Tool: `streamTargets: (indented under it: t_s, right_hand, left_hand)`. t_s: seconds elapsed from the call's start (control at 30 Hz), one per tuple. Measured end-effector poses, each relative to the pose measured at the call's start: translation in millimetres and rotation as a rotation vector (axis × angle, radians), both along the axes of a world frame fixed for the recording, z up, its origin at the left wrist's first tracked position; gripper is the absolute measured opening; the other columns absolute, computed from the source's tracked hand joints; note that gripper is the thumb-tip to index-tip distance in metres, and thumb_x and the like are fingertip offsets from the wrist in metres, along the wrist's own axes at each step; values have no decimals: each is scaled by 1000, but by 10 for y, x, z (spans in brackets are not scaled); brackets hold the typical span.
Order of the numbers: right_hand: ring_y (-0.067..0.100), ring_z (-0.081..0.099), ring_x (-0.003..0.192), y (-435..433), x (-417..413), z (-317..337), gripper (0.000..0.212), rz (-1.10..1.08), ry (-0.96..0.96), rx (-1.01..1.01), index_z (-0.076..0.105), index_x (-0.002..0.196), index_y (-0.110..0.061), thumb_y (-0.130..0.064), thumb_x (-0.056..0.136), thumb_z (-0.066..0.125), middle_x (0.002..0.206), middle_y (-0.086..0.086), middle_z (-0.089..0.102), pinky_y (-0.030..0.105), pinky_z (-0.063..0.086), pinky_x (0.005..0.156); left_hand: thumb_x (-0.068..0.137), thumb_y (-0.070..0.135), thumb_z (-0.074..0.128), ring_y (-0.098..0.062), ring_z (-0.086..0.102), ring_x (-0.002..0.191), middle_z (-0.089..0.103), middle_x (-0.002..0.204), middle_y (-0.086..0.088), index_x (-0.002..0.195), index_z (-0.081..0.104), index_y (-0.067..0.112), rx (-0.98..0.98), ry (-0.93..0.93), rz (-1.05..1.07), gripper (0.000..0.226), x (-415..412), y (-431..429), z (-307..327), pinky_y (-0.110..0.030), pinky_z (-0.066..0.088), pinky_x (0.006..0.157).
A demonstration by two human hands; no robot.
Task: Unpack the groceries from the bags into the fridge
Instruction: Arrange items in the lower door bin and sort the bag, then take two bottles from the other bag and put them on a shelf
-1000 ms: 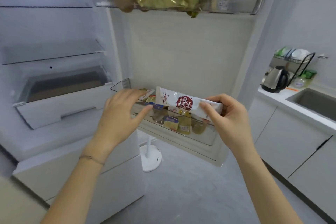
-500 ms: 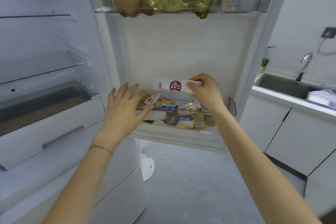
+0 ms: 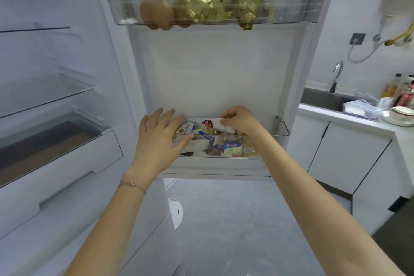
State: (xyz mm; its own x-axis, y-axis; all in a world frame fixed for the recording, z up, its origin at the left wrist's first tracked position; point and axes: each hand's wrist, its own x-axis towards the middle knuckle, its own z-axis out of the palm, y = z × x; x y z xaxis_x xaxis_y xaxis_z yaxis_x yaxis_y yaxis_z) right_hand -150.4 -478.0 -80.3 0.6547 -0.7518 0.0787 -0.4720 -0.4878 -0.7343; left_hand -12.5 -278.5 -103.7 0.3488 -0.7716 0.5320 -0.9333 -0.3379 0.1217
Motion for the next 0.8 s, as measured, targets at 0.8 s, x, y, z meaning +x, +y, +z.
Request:
streamTargets:
  t_s: [0.8]
  right_hand:
    - [22, 13, 147, -351, -2096, -155, 70, -243, 137, -679, 20, 151, -35, -63, 91, 42, 156, -2, 27, 47, 10, 118]
  left_hand:
    - [91, 65, 27, -25, 15, 148, 31, 157, -1, 146, 39, 28, -28, -26, -333, 67, -1484, -1307, -46, -52, 10, 119]
